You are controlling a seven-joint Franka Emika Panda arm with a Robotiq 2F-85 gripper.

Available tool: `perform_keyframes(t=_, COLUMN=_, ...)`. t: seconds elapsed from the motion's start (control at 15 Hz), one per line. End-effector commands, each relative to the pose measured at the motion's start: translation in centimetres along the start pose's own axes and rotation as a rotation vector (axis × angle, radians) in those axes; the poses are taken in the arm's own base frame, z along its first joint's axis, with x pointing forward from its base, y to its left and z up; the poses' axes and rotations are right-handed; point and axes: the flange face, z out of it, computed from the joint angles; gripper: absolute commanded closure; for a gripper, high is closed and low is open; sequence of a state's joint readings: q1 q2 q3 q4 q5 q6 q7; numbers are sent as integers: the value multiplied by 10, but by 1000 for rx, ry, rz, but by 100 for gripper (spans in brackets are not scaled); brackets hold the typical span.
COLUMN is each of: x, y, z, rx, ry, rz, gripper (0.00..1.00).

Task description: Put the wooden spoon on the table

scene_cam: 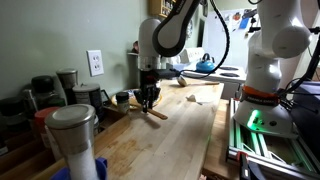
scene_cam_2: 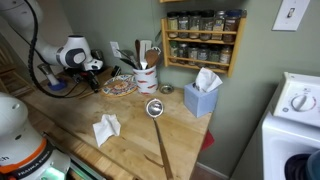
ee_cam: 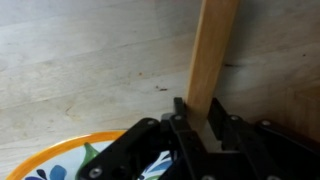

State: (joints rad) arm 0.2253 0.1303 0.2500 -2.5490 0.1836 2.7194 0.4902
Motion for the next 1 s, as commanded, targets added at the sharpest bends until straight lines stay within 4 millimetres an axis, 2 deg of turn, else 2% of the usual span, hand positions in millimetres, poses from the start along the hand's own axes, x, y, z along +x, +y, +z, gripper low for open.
perform_keyframes(t=0.0, x=-1, y=-4, z=-6, rx=-7, ry=-22, rz=-1, gripper=97)
perform_keyframes(t=0.07, x=-3, y=-3, z=-12, rx=-17, ry=-22, rz=-10, gripper=94)
perform_keyframes(t=0.33, x=-15, y=10, z=-40, rx=-29, ry=-11, rz=-53, gripper=94)
perform_keyframes(t=0.53, x=-21, y=21, z=-71, rx=-6, ry=72, rz=-84, gripper=94)
perform_keyframes(t=0.93, x=-36, y=56, z=-119, rx=-20, ry=210, rz=-105, gripper=94)
